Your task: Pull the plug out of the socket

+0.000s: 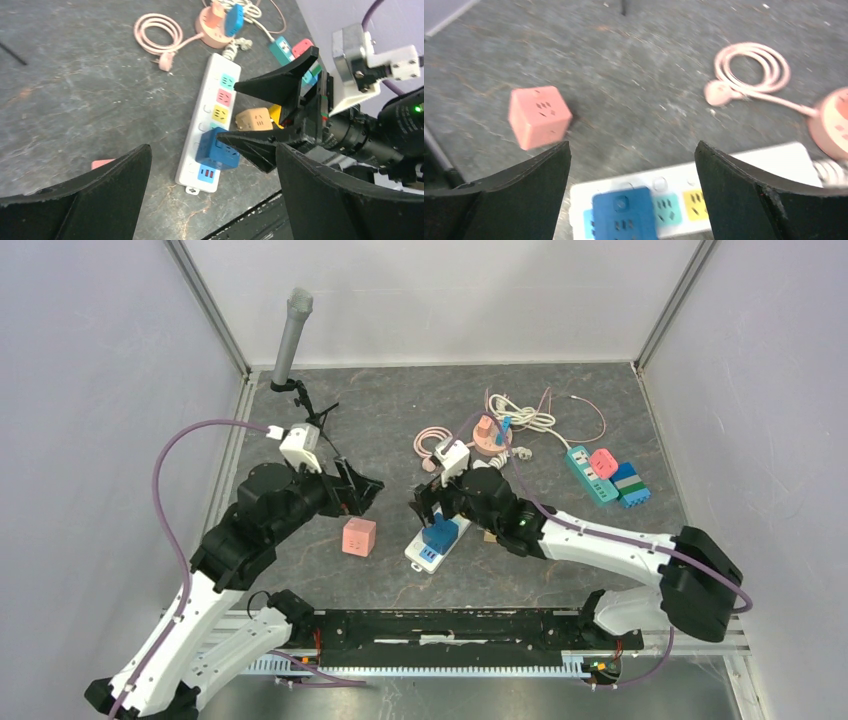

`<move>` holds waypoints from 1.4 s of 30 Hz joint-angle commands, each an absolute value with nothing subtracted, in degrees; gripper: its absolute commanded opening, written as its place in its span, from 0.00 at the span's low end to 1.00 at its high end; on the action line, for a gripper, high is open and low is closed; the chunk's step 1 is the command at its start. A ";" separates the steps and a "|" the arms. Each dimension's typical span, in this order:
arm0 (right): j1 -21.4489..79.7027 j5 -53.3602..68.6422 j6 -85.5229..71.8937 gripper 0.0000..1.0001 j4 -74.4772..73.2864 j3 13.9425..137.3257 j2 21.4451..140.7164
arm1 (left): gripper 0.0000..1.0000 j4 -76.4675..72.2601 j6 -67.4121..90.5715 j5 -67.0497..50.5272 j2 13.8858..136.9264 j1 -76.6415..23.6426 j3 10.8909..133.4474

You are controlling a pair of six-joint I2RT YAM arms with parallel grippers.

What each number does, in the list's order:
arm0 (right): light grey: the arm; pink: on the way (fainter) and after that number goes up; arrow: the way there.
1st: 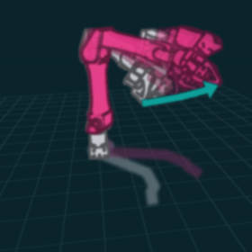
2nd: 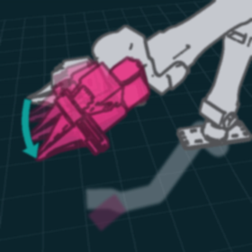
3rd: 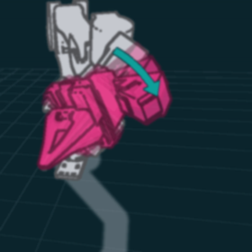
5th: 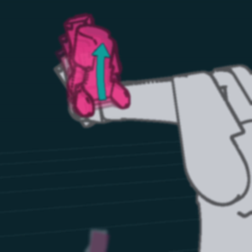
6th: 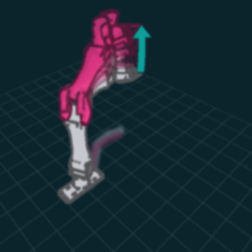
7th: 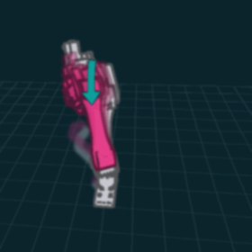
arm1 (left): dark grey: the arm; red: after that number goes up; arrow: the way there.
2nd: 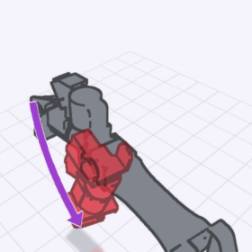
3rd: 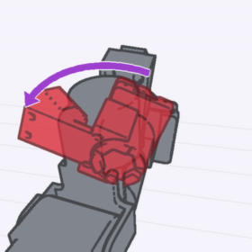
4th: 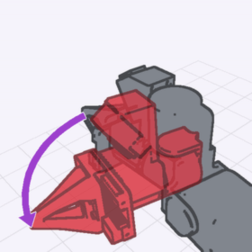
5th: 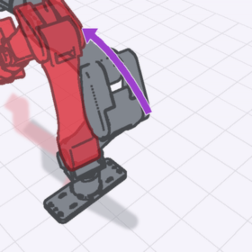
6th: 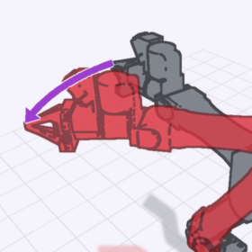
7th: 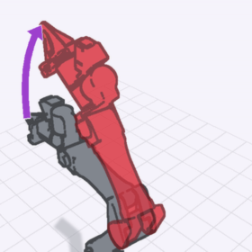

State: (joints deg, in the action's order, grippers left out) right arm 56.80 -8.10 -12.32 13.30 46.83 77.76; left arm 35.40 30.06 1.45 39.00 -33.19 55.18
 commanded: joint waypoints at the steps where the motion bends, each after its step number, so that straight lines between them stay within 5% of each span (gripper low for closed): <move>1: 56.34 -16.40 -9.41 0.97 5.40 45.09 73.35 | 1.00 28.58 28.54 -7.91 39.84 -33.00 52.19; 10: 56.39 -6.26 -4.65 0.97 0.14 40.78 71.02 | 0.99 28.38 28.18 -10.80 45.10 -33.05 47.15; 17: 56.51 3.62 -3.16 0.95 1.04 40.34 74.63 | 0.72 26.28 32.68 -12.81 49.21 -33.05 42.34; 25: 57.48 -5.09 -2.24 0.90 4.45 38.88 76.52 | 0.60 22.94 37.95 -15.52 53.79 -33.09 36.13; 30: 58.81 -4.64 -1.26 0.74 9.22 37.16 76.53 | 0.60 24.71 36.35 -15.68 57.29 -33.07 35.89; 37: 61.50 -7.92 -1.49 0.55 13.69 35.89 77.40 | 0.72 24.27 36.47 -14.97 60.25 -33.05 35.49; 42: 61.96 -10.17 -6.24 0.42 16.39 36.40 78.15 | 0.69 25.93 37.79 -15.91 64.80 -33.05 37.29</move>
State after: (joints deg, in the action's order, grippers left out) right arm 61.17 -7.84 -2.83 10.61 35.51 77.69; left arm 26.02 35.53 -14.13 61.36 -33.19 35.38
